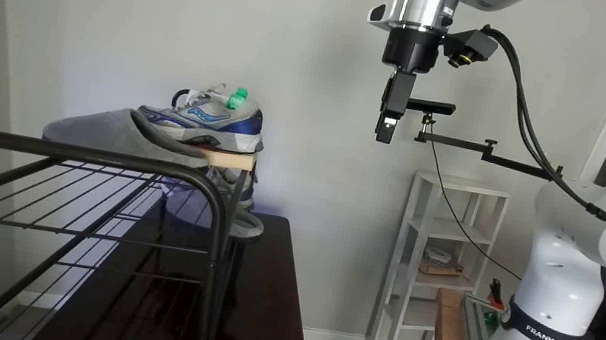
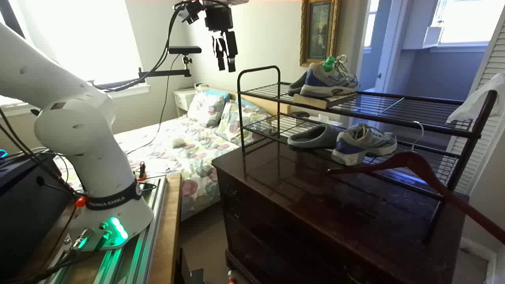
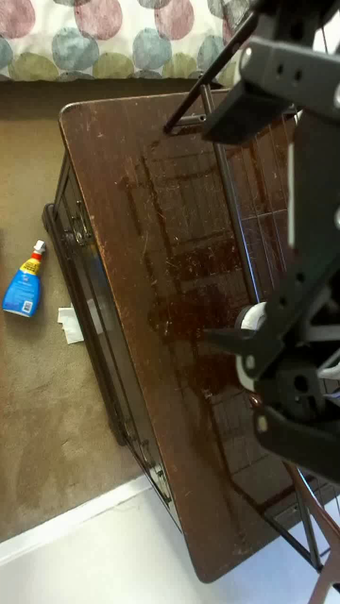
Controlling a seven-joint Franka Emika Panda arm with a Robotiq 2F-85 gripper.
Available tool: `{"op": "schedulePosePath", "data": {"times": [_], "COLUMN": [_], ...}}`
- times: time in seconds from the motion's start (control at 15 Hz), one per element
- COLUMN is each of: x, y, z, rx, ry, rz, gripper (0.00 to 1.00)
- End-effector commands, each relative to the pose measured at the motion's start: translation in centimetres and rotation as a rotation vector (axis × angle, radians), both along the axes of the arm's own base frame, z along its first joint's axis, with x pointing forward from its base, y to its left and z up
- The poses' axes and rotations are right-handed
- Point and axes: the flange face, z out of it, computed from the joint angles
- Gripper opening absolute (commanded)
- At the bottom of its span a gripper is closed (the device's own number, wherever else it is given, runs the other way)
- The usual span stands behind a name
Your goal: Pick up the grey house shoe from the second shelf and place it on the left side of the topmost shelf.
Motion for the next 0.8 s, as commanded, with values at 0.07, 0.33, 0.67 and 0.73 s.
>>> {"op": "schedulePosePath", "data": {"times": [0.07,0.33,0.67,0.73], "x": [0.0,-0.6,-0.8,-0.8], "y": [0.0,-0.9,-3.7,-4.2], "z": [0.0,0.1,-1.5,-1.7], "rx": [0.000,-0.072,-0.173,-0.180], "ry": [0.001,-0.113,-0.314,-0.361], "rz": [0.000,0.016,0.150,0.166], "gripper": [1.00,1.00,1.00,1.00]}}
